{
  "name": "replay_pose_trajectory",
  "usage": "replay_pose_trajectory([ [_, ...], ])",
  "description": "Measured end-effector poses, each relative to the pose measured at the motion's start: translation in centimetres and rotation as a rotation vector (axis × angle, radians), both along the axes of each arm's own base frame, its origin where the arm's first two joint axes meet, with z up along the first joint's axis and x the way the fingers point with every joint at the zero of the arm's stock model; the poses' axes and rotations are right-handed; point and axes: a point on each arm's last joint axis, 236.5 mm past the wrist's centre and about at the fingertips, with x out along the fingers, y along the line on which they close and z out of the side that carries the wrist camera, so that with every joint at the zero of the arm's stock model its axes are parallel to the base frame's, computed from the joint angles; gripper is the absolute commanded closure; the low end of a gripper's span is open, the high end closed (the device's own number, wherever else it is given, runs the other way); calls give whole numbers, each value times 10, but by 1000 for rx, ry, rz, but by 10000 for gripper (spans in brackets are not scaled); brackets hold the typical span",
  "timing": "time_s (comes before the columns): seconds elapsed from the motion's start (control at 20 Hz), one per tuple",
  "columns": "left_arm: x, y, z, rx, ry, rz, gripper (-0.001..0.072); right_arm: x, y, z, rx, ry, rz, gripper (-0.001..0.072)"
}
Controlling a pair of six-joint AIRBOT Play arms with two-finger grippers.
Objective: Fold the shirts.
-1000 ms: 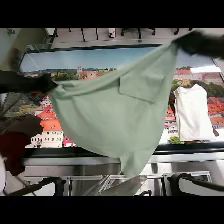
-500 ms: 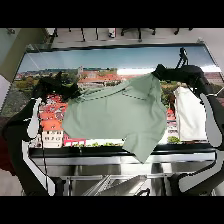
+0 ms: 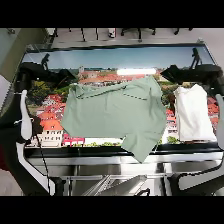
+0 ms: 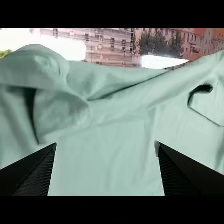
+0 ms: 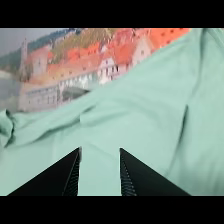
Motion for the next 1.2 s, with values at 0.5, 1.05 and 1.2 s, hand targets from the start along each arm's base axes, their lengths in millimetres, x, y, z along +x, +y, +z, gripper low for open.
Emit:
replay_pose_trajectory([
  [0.5, -181, 60, -73, 31, 384, -19, 15, -171, -79, -54, -56, 342, -90, 249],
  [1.05, -223, 29, -124, 76, 424, -80, 561, -219, -81, -84, -24, 433, -98, 249],
  [1.2, -225, 13, -130, 77, 417, -143, 692, -230, -77, -96, -23, 467, -91, 249],
])
